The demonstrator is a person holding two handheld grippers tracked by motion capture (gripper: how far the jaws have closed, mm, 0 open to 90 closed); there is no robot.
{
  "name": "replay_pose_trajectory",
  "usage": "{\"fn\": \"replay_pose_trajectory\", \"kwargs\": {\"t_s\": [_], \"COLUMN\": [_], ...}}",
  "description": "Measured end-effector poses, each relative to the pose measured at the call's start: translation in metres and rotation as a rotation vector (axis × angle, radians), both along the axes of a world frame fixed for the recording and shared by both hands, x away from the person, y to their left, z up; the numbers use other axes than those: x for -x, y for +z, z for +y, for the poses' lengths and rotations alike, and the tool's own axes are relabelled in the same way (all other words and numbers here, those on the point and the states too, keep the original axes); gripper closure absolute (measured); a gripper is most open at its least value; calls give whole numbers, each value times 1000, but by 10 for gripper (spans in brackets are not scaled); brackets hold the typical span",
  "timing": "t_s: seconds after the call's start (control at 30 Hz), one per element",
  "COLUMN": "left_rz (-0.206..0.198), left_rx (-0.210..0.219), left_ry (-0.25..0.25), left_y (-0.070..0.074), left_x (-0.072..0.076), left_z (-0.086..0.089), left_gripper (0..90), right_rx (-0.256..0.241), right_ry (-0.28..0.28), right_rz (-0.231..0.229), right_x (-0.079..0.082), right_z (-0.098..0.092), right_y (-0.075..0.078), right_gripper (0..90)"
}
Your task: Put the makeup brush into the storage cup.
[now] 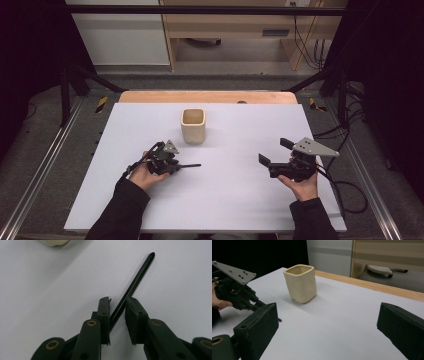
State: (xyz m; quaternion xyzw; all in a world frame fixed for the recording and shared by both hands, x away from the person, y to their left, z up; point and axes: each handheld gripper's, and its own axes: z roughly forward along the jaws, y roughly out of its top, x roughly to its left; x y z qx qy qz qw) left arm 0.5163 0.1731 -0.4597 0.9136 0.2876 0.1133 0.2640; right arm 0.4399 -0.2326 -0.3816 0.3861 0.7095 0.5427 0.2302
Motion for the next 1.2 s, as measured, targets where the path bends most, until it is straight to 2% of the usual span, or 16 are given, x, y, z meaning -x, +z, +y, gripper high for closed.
{"fn": "replay_pose_trajectory", "kwargs": {"t_s": [0.2,0.6,0.9,1.2], "left_rz": [4,20,25,19], "left_rx": [-14,-13,-9,-11], "left_ry": [-10,-7,6,15], "left_y": [1,1,2,7], "left_x": [6,11,11,11], "left_z": [0,1,1,1], "left_gripper": [771,832,833,715], "right_rx": [1,2,2,3], "right_ry": [0,1,2,2], "right_rz": [-1,3,4,5], "right_x": [0,0,0,0], "right_z": [0,0,1,0], "right_y": [0,0,-1,0], "right_gripper": [41,41,41,41]}}
